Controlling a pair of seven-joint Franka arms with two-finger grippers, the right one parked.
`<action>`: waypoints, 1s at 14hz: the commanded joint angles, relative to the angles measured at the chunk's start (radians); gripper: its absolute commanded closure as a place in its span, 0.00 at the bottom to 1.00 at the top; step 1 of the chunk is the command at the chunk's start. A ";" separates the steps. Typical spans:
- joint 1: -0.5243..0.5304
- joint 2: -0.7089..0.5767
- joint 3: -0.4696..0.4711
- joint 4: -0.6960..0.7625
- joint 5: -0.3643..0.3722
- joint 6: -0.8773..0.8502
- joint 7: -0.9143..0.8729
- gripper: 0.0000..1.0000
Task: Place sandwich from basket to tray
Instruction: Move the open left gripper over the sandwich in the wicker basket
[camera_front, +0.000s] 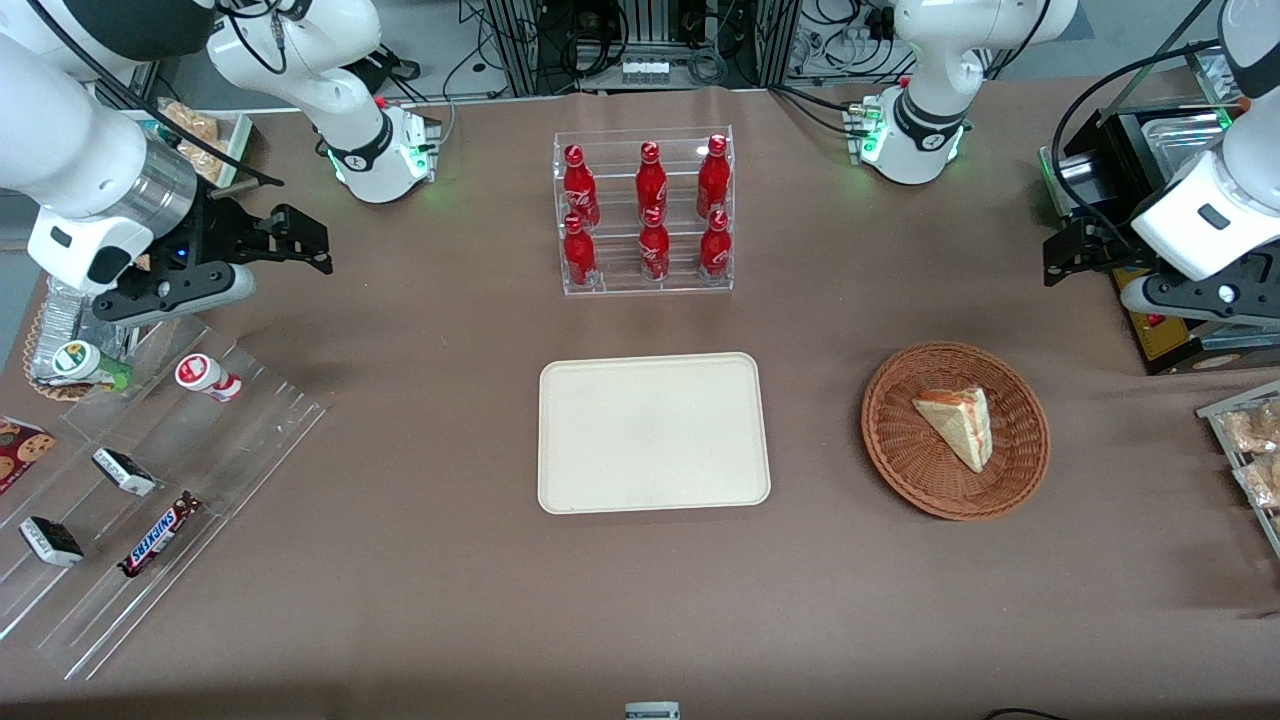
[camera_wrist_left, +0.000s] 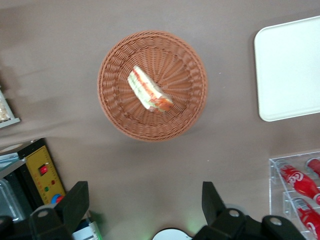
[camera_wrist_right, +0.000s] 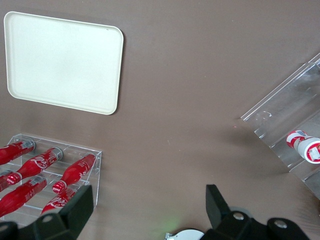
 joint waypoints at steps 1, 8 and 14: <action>0.000 0.000 -0.013 -0.012 0.044 0.002 -0.013 0.00; 0.013 0.020 -0.007 -0.234 0.030 0.217 -0.064 0.00; 0.020 0.075 -0.003 -0.553 0.036 0.713 -0.197 0.00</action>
